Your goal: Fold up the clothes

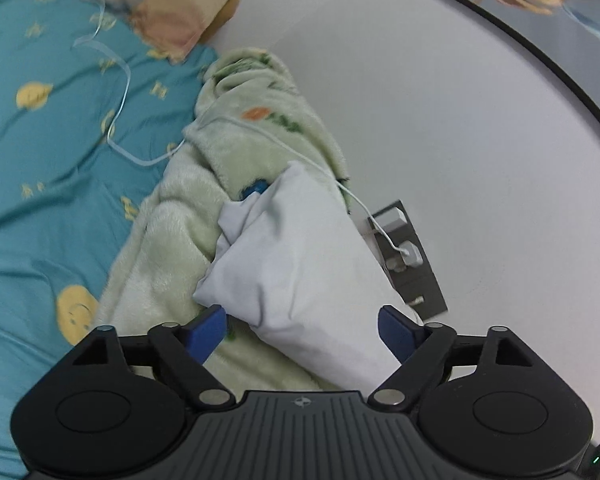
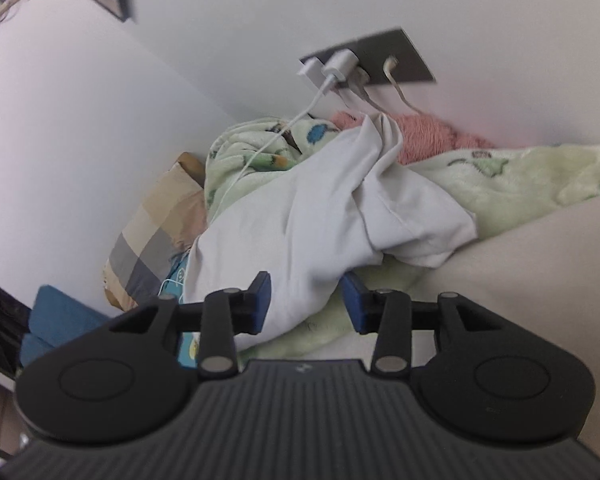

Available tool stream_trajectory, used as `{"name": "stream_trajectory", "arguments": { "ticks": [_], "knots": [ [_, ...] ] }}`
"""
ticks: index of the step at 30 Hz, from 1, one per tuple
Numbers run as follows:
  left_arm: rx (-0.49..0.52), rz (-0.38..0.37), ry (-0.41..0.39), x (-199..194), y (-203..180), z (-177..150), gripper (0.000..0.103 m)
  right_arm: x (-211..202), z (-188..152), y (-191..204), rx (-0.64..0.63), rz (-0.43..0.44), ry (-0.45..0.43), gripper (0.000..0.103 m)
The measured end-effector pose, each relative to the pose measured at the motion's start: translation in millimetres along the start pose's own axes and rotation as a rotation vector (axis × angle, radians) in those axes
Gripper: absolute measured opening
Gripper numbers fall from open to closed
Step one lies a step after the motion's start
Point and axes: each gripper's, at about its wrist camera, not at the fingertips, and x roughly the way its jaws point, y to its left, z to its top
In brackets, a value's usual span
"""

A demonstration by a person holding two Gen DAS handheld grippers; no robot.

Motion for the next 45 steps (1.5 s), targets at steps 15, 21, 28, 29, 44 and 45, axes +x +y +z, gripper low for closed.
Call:
{"name": "stream_trajectory", "arguments": {
  "ticks": [15,21,28,29,44,45],
  "knots": [
    [0.544,0.129,-0.242,-151.8,-79.5,-82.2,0.103,-116.6,-78.8,80.5,-0.442,0.029,-0.229,0.078],
    [0.605,0.158,-0.300,-188.9,-81.1,-108.5,0.103,-144.1,-120.4,96.6,-0.558,0.010,-0.295,0.088],
    [0.665,0.192,-0.329,-234.1,-73.7,-138.1,0.103,-168.5,-169.2,109.5,-0.603,0.031,-0.372,0.088],
    [0.668,0.191,-0.331,-238.9,-72.1,-140.5,0.103,-170.7,-174.5,111.3,-0.604,0.032,-0.379,0.088],
    [0.628,0.247,-0.360,-262.7,-43.6,-144.6,0.103,-169.2,-214.5,123.9,-0.665,0.022,-0.374,0.088],
    [0.626,0.250,-0.363,-262.9,-43.1,-144.3,0.103,-169.9,-215.3,123.8,-0.665,0.021,-0.376,0.088]
  ]
}}
